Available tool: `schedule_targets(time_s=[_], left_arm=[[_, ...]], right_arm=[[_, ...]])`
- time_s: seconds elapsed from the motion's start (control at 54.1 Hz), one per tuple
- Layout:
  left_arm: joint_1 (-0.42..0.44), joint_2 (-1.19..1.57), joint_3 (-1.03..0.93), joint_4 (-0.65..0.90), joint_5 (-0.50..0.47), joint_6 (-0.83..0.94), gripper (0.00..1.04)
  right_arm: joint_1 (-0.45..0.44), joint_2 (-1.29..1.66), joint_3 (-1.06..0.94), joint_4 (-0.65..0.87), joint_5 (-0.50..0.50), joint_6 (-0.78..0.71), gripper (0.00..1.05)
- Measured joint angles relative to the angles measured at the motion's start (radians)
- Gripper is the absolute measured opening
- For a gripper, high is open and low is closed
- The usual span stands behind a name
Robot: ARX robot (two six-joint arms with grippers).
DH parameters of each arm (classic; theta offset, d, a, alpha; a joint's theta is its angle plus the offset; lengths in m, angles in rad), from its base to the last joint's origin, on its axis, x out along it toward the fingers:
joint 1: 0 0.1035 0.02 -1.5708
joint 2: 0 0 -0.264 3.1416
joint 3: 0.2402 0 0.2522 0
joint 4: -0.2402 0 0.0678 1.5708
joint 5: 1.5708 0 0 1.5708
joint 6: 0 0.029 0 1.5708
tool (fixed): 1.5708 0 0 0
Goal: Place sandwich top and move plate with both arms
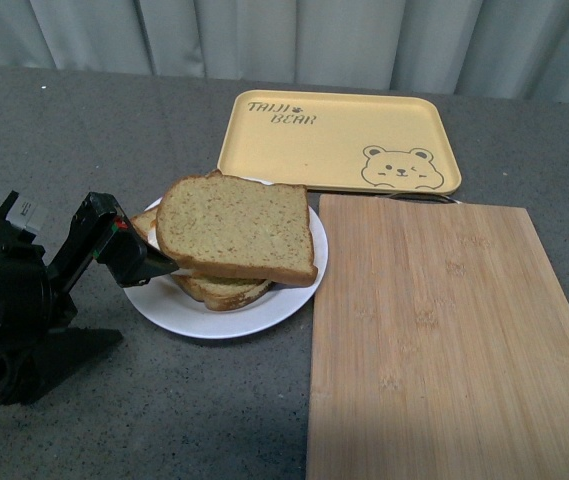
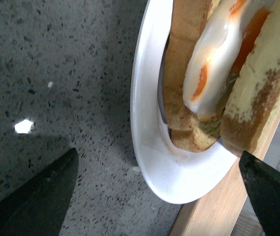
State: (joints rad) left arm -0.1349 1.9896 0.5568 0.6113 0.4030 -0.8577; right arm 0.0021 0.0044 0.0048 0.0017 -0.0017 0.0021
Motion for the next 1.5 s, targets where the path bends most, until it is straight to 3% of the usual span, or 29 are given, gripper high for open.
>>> schedule_targets(time_s=[0.351, 0.444, 0.647, 0.869, 0.998, 1.257, 1.497], left_arm=[[0.012, 0.095, 0.073, -0.014, 0.015, -0.006, 0.17], [0.022, 0.094, 0.078, -0.012, 0.039, -0.017, 0.06], [0.043, 0.051, 0.063, 0.027, 0.086, -0.072, 0.04], [0.054, -0.079, 0.0, 0.173, 0.169, -0.26, 0.04], [0.034, -0.085, 0.033, 0.206, 0.167, -0.325, 0.04], [-0.087, 0.166, 0.431, 0.105, 0.075, -0.449, 0.04], [-0.116, 0.396, 0.795, -0.047, 0.043, -0.468, 0.04]], right_arm=[[0.0, 0.0, 0.0, 0.0, 0.0, 0.0, 0.95], [0.0, 0.0, 0.0, 0.0, 0.0, 0.0, 0.95], [0.0, 0.0, 0.0, 0.0, 0.0, 0.0, 0.95], [0.0, 0.0, 0.0, 0.0, 0.0, 0.0, 0.95], [0.0, 0.0, 0.0, 0.0, 0.0, 0.0, 0.95], [0.0, 0.0, 0.0, 0.0, 0.0, 0.0, 0.95], [0.0, 0.0, 0.0, 0.0, 0.0, 0.0, 0.95]])
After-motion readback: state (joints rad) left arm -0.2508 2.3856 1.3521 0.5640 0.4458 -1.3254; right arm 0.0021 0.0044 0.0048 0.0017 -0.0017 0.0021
